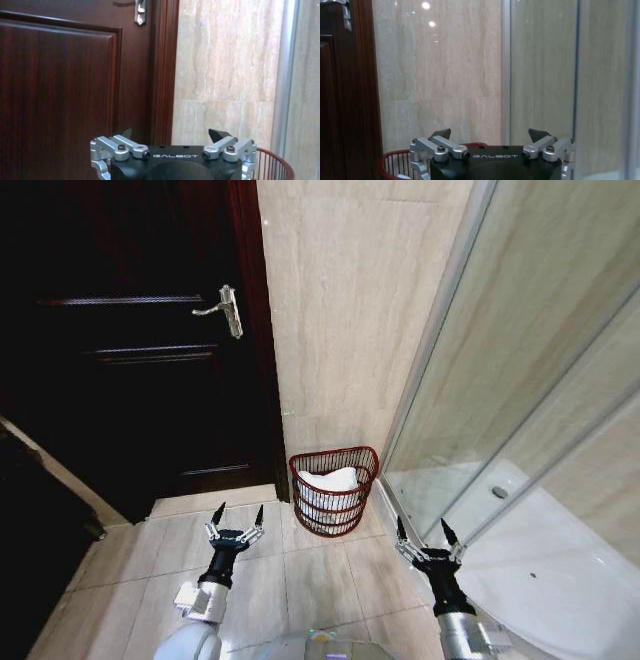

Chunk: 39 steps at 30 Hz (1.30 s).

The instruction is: Discard the used towel into the hamper.

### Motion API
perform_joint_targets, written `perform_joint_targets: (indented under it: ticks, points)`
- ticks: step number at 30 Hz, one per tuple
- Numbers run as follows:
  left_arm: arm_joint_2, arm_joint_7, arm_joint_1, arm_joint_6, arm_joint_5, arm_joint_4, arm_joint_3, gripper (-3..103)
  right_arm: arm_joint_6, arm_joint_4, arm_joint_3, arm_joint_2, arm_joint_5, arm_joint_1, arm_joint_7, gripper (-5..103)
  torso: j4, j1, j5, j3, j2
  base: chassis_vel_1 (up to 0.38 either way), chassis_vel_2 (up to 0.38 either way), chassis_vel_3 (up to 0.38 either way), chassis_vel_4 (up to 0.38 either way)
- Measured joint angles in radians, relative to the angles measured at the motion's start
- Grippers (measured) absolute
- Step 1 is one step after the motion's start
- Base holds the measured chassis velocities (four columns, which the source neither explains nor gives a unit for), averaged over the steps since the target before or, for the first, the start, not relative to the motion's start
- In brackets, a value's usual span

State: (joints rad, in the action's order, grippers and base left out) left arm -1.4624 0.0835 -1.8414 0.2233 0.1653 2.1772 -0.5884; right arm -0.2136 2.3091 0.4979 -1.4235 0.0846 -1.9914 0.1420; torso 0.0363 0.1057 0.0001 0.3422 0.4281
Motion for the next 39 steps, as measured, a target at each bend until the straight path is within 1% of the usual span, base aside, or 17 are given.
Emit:
perform_joint_targets:
  ticks: [3, 17, 36, 39]
  points:
    - [0.001, 0.001, -0.002, 0.0, 0.0, 0.0, 0.0, 100, -0.001, 0.0, -0.014, 0.006, -0.01, -0.001, 0.019, 100, 0.0001, 0.0, 0.0001, 0.0, 0.0, 0.095, -0.091, -0.094, 0.096]
    - [0.006, 0.008, -0.006, 0.008, -0.001, -0.006, -0.005, 100, -0.012, -0.005, -0.026, 0.002, -0.016, -0.008, 0.024, 100, 0.0001, 0.0, -0.0001, 0.0, 0.0, 0.037, -0.108, -0.096, 0.039]
    - [0.005, 0.021, -0.006, 0.026, 0.001, -0.019, 0.001, 100, -0.037, -0.013, -0.036, -0.001, -0.026, -0.023, 0.036, 100, 0.0, 0.0, -0.0001, 0.0, 0.0, -0.065, -0.123, -0.132, -0.073]
    - [0.004, 0.028, -0.003, 0.04, 0.003, -0.023, 0.0, 100, -0.041, -0.017, -0.04, -0.003, -0.026, -0.026, 0.048, 100, -0.0002, 0.0, 0.0, 0.0, 0.0, -0.118, -0.126, -0.137, -0.136]
